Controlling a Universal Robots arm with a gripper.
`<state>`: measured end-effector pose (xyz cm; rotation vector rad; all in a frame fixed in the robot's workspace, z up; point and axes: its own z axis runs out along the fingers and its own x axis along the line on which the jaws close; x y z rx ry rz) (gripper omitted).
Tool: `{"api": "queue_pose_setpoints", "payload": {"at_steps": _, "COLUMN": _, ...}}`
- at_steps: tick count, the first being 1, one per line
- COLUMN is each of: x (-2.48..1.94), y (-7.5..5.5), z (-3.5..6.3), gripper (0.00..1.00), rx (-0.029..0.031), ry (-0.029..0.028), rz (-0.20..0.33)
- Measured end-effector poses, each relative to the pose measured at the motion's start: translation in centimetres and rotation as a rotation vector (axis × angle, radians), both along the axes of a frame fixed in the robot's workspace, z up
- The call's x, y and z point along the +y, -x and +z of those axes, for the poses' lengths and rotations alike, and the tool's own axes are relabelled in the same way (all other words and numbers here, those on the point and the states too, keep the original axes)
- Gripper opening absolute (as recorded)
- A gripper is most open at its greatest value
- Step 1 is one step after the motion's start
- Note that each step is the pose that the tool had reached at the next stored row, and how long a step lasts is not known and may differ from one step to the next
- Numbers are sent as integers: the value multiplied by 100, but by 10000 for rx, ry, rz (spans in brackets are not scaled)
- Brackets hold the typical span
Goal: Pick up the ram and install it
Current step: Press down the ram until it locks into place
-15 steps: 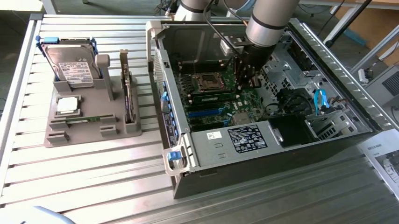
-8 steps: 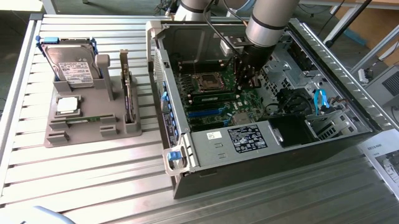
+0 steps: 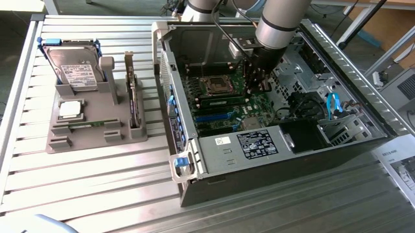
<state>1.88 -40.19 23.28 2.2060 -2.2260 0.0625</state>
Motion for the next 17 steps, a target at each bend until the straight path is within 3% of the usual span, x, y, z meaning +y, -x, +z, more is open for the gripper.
{"api": "queue_pose_setpoints", "payload": {"at_steps": 8, "x": 0, "y": -9, "z": -14, "gripper": 10, "rx": 0, "ry": 0, "rz": 0}}
{"api": "queue_pose_setpoints", "payload": {"at_steps": 9, "x": 1, "y": -9, "z": 0, "gripper": 10, "rx": -3, "ry": -9, "rz": -1}}
{"api": "queue_pose_setpoints", "payload": {"at_steps": 11, "x": 0, "y": -9, "z": 162, "gripper": 10, "rx": 0, "ry": 19, "rz": 0}}
{"api": "queue_pose_setpoints", "payload": {"at_steps": 17, "x": 0, "y": -9, "z": 218, "gripper": 10, "rx": 0, "ry": 21, "rz": -1}}
